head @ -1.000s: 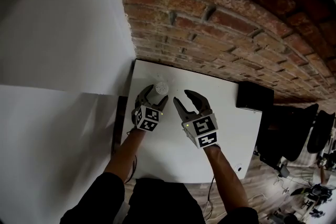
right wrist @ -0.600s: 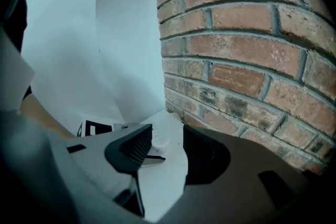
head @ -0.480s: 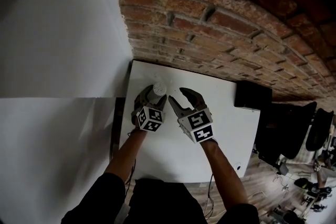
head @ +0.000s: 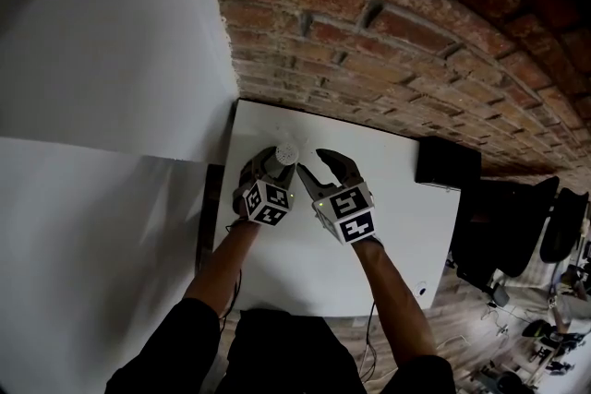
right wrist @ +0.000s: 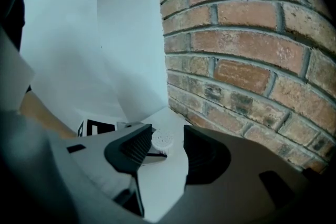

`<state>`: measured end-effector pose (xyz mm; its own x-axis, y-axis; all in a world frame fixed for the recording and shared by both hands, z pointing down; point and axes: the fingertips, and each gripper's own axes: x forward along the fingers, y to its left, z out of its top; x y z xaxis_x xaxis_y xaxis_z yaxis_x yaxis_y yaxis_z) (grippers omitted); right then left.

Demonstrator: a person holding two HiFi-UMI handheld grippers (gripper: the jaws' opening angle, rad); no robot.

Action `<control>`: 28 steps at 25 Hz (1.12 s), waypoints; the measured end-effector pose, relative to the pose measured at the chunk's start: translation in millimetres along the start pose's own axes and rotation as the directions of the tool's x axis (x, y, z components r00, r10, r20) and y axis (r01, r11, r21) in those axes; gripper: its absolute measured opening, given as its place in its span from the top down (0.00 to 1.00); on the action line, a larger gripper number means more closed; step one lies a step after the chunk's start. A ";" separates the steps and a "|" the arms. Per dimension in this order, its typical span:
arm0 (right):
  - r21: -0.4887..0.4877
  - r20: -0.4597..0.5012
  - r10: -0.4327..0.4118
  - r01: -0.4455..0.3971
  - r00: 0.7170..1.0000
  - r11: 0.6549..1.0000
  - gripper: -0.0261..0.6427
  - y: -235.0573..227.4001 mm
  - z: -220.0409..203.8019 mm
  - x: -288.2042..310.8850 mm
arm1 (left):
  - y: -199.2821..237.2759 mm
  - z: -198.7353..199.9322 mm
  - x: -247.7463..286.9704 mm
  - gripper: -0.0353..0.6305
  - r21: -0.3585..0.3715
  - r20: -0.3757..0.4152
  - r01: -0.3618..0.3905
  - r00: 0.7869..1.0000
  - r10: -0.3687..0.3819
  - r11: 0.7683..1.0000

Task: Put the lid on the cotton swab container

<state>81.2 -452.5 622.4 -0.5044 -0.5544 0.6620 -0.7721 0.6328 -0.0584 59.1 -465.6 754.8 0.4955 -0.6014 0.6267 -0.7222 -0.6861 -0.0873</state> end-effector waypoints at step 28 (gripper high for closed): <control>0.020 -0.051 0.120 -0.119 0.991 0.993 0.62 16.0 -10.9 30.9 | -21.8 -6.7 -10.8 0.57 0.123 0.006 0.133 0.991 -0.135 0.983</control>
<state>57.5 -453.5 650.1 -0.5730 -0.4459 0.6876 -0.7140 0.6835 -0.1519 66.2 -441.3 755.2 0.5912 -0.5060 0.6281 -0.5849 -0.8051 -0.0982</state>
